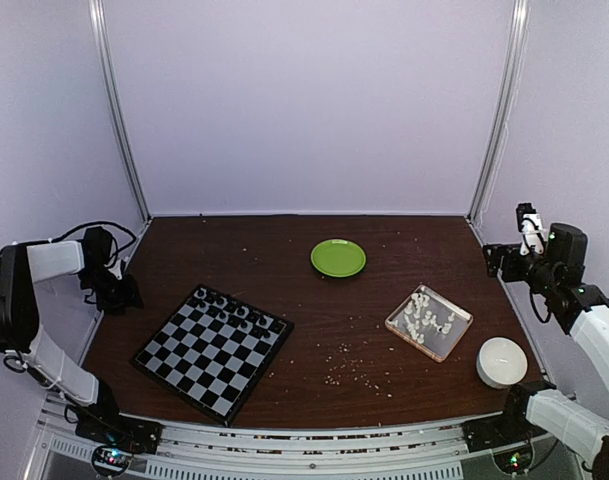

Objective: Set up the chess pieces on the board
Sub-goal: Move the chessboard to the center of the board.

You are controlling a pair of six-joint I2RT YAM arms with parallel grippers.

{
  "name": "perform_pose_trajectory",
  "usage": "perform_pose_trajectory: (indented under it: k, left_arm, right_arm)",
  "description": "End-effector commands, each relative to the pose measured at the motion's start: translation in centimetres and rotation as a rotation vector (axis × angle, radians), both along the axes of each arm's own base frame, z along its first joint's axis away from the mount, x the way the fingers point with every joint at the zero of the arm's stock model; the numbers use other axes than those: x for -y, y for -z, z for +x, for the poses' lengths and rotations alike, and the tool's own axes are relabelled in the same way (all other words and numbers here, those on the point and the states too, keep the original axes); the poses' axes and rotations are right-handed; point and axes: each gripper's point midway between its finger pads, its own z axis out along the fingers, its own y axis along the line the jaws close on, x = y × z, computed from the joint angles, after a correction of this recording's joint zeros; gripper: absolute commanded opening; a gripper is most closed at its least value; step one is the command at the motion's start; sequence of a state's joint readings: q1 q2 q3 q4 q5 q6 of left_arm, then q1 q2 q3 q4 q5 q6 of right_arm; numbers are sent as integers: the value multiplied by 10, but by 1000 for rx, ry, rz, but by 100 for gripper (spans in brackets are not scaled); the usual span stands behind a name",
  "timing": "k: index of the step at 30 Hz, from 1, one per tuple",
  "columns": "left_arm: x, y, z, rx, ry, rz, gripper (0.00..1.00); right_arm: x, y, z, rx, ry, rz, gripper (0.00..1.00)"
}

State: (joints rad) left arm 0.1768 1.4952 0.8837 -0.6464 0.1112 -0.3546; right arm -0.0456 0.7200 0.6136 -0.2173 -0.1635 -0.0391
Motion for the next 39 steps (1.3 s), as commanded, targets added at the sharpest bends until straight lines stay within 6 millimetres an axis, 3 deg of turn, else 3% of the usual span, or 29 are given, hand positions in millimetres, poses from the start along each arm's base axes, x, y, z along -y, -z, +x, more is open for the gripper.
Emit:
perform_pose_trajectory:
  k: [1,4,6,11,16,28,35,39]
  left_arm:
    - [10,12,-2,-14,6,-62,54]
    - [13,21,-5,-46,13,-74,51]
    - [16,28,-6,-70,22,-91,49]
    - [36,35,-10,-98,82,-92,45]
    - [64,39,-15,-118,107,-109,46]
    - [91,34,-34,-76,84,-194,46]
    - [126,27,-40,-50,144,-215,45]
    - [140,31,-46,-54,173,-191,46]
  right_arm:
    - [-8,-18,2,-6,-58,-4,99]
    - [-44,-8,-12,-67,-303,-58,99]
    - [-54,-6,-17,-62,-364,-43,95]
    - [-61,12,-24,-63,-400,-23,93]
    - [-60,8,-22,-53,-392,-22,94]
    - [-74,11,-29,-85,-488,-16,93]
    - [-98,9,-39,-138,-616,-17,87]
    - [-131,20,-52,-195,-746,-131,85]
